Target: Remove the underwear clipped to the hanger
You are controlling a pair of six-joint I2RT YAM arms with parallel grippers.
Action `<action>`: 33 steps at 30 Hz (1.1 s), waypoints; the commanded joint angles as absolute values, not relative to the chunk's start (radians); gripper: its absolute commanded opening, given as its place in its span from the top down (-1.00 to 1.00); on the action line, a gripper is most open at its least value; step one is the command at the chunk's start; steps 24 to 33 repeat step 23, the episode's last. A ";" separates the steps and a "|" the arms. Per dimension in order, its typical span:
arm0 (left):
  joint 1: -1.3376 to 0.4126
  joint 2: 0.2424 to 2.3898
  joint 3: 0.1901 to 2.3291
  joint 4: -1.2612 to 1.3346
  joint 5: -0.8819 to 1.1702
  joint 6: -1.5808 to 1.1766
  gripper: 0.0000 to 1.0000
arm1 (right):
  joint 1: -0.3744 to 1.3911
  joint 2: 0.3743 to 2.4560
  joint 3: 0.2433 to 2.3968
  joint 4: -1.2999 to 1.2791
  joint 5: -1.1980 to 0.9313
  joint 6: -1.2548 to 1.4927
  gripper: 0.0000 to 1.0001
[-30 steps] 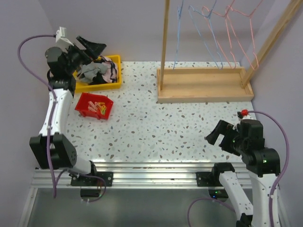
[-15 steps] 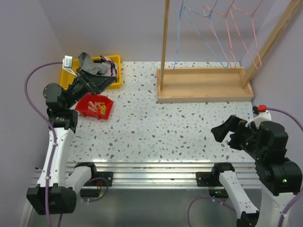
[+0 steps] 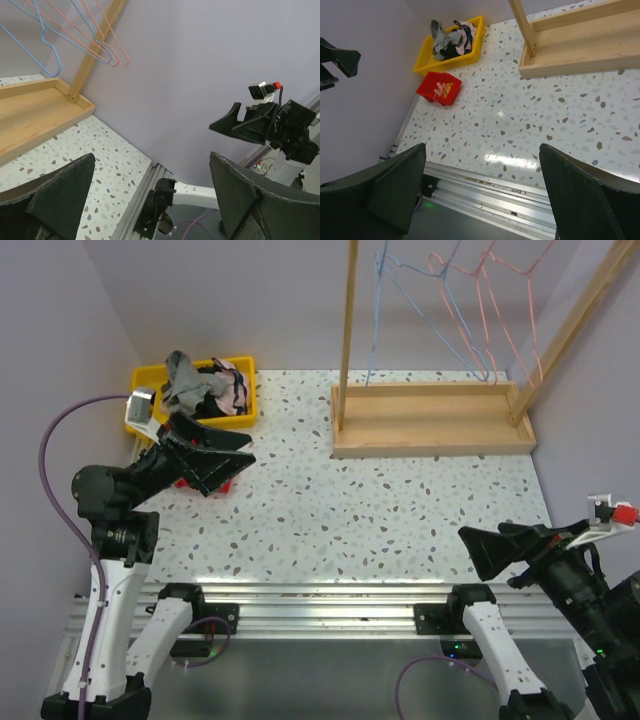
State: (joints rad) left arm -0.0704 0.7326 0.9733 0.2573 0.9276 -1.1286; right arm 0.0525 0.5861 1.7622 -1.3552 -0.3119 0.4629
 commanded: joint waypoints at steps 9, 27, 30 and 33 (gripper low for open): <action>-0.161 0.678 0.974 0.163 1.014 -0.993 -1.00 | 0.055 0.673 1.927 -1.362 -0.347 0.442 -0.97; -0.196 0.695 0.979 0.169 1.043 -0.942 -1.00 | 0.066 0.721 1.965 -1.342 -0.304 0.462 -0.97; -0.196 0.695 0.979 0.169 1.043 -0.942 -1.00 | 0.066 0.721 1.965 -1.342 -0.304 0.462 -0.97; -0.196 0.695 0.979 0.169 1.043 -0.942 -1.00 | 0.066 0.721 1.965 -1.342 -0.304 0.462 -0.97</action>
